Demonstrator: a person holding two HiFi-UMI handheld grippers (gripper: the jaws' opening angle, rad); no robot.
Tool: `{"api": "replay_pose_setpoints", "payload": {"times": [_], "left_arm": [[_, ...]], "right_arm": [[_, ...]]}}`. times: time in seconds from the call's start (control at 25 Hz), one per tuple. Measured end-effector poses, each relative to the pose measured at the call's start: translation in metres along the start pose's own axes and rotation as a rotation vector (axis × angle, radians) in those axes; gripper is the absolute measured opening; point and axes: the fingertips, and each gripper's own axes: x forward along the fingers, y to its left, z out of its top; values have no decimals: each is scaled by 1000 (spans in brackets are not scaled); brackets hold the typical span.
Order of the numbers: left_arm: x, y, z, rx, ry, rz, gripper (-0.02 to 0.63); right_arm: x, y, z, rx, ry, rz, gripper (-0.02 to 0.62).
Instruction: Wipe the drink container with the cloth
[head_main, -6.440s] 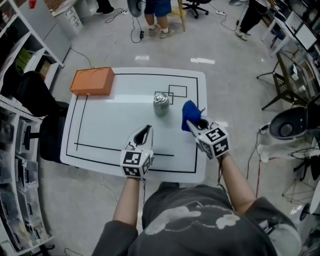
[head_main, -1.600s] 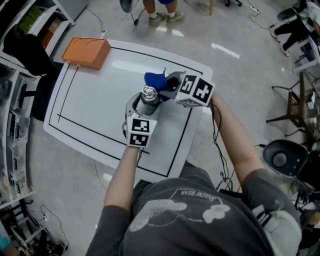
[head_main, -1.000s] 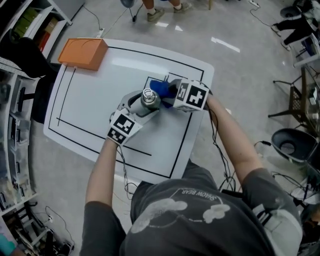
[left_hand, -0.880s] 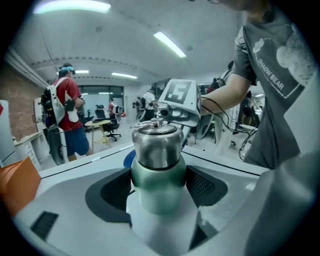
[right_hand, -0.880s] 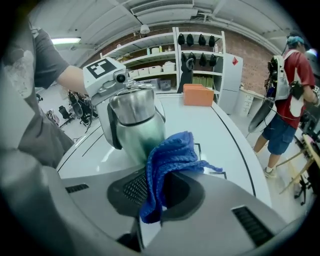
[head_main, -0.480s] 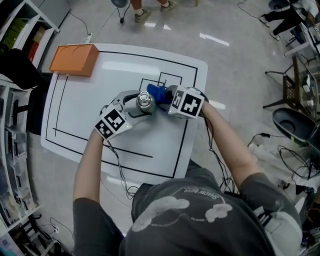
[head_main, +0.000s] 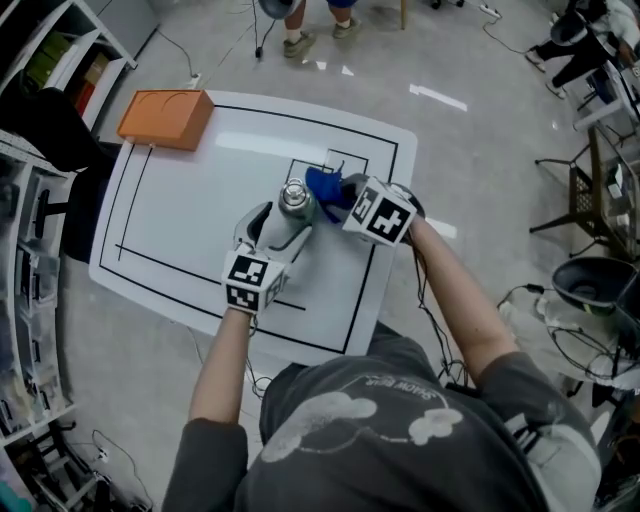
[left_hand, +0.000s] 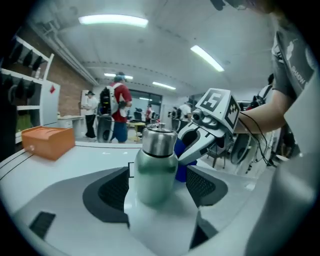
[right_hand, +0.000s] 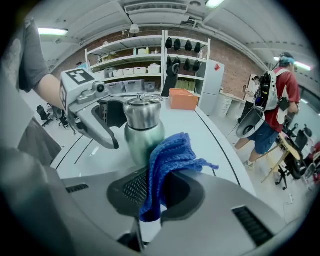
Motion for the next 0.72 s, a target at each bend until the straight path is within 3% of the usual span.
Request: {"api": "replay_pose_setpoints", "payload": {"times": [0.16,0.28,0.56,0.72], "left_arm": [[-1,-10,-2,-138,-29,182,344],[6,-10,2,-194,-41,308,347],[18,5,7,-198,-52,536,350],[21,8,6,-174,-29,565,350]], "right_arm": [[-15,-3,-3,14,-23,-49,44],[-26,-9,-1,40,-59,-78,44],[-43,-21,9,12,-94,-95,44],[-49,-24,13,-9,-101,-90,44]]}}
